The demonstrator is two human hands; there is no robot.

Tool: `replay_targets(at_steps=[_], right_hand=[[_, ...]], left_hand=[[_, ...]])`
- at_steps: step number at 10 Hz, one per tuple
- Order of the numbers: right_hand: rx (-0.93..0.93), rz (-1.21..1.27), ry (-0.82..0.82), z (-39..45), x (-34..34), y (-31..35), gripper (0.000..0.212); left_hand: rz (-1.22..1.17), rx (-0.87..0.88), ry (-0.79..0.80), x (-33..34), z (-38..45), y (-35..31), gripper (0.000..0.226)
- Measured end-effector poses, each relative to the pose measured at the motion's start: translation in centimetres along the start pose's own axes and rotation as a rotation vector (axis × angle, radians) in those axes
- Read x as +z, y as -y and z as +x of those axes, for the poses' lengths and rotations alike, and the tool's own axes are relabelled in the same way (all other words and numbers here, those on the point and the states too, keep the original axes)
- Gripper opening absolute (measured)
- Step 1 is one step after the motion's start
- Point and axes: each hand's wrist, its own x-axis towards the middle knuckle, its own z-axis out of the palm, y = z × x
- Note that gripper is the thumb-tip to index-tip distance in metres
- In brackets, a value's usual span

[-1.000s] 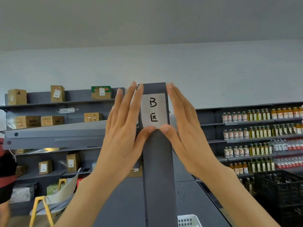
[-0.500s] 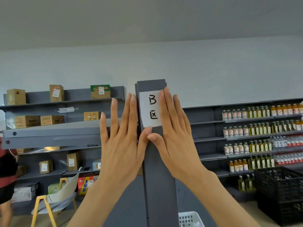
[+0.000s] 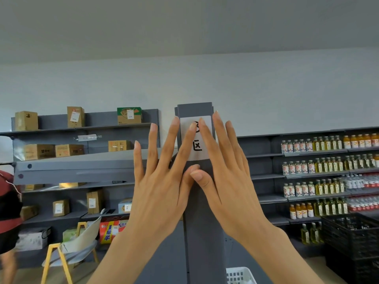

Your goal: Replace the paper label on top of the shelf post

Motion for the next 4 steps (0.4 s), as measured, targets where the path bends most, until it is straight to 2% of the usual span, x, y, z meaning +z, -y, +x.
replay_targets(at_steps=[2, 4], right_hand=[[0.006, 0.029, -0.021, -0.67, -0.32, -1.03, 0.066], [0.014, 0.148, -0.127, -0.29, -0.99, -1.08, 0.023]], left_hand=[[0.009, 0.019, -0.029, 0.07, -0.22, -0.21, 0.058], [-0.195, 0.042, -0.165, -0.55, -0.28, -0.15, 0.048]])
